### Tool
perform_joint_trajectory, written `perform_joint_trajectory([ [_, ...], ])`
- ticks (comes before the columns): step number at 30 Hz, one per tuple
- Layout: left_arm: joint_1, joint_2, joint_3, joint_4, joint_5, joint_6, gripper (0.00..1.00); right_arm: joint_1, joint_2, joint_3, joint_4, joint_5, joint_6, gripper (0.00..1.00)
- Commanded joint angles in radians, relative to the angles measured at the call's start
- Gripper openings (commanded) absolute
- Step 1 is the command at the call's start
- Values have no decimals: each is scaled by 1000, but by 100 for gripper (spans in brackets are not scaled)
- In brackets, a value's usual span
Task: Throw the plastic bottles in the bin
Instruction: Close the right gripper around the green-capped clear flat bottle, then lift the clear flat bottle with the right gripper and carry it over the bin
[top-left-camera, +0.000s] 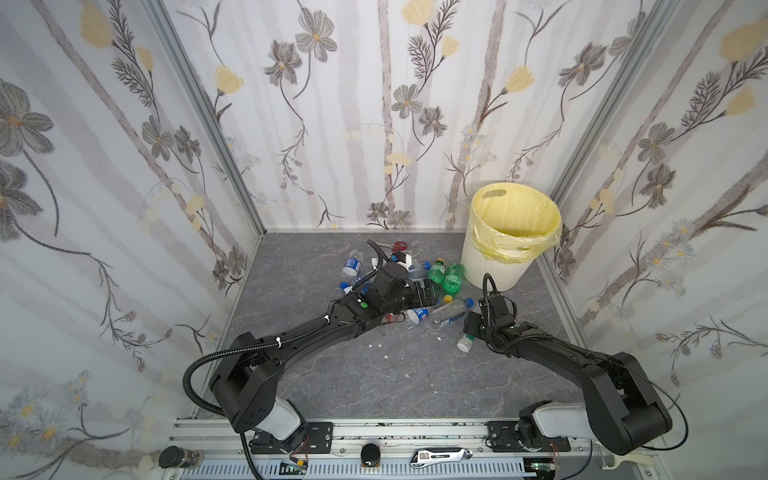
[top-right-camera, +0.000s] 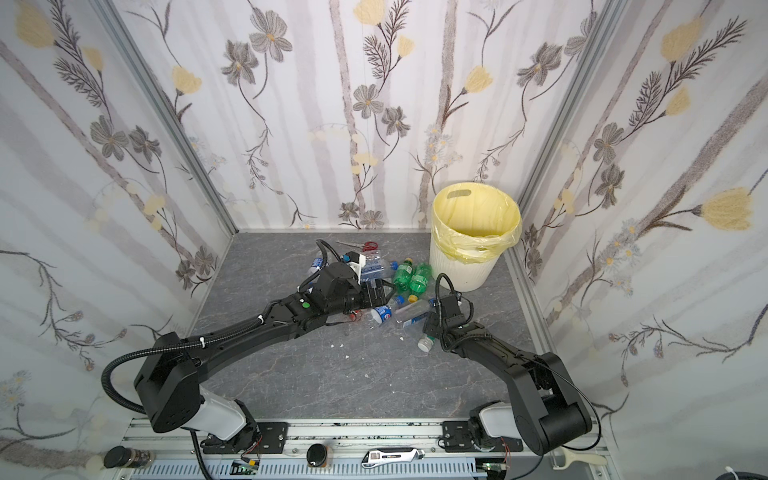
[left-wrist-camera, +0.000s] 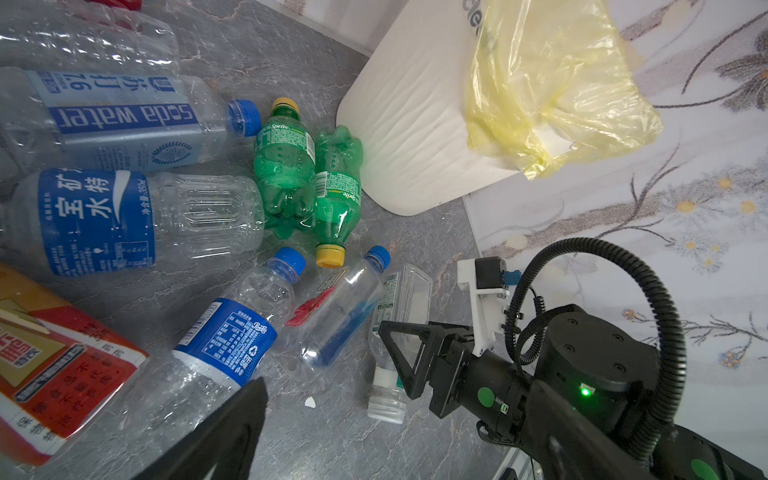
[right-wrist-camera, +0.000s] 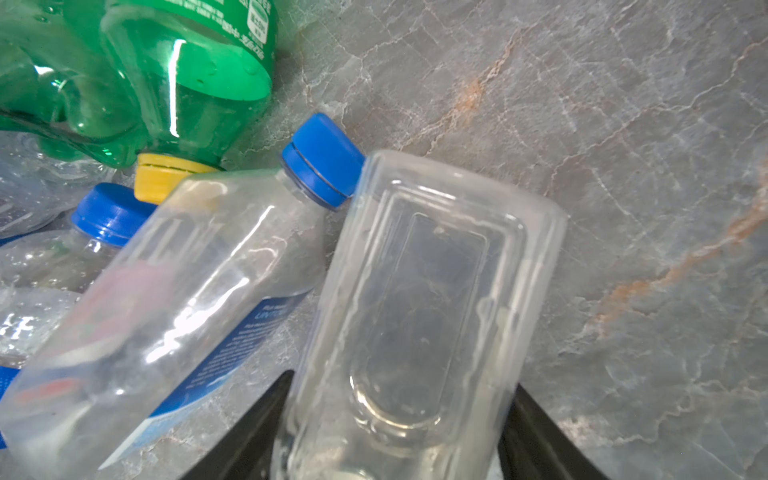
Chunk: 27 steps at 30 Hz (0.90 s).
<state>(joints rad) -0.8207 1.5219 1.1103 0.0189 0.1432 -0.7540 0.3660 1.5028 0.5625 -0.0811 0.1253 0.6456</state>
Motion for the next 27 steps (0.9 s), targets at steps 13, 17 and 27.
perform_joint_trajectory([
  [13, 0, 21, 39, 33, 67, 27, 100, -7, -70, -15, 7, -26, -2, 59],
  [17, 0, 18, 57, 32, 68, 29, 100, -7, -108, 7, -25, -23, -2, 59],
  [27, 6, 13, 98, 23, 88, 23, 100, 1, -261, 123, -159, -7, -40, 57],
])
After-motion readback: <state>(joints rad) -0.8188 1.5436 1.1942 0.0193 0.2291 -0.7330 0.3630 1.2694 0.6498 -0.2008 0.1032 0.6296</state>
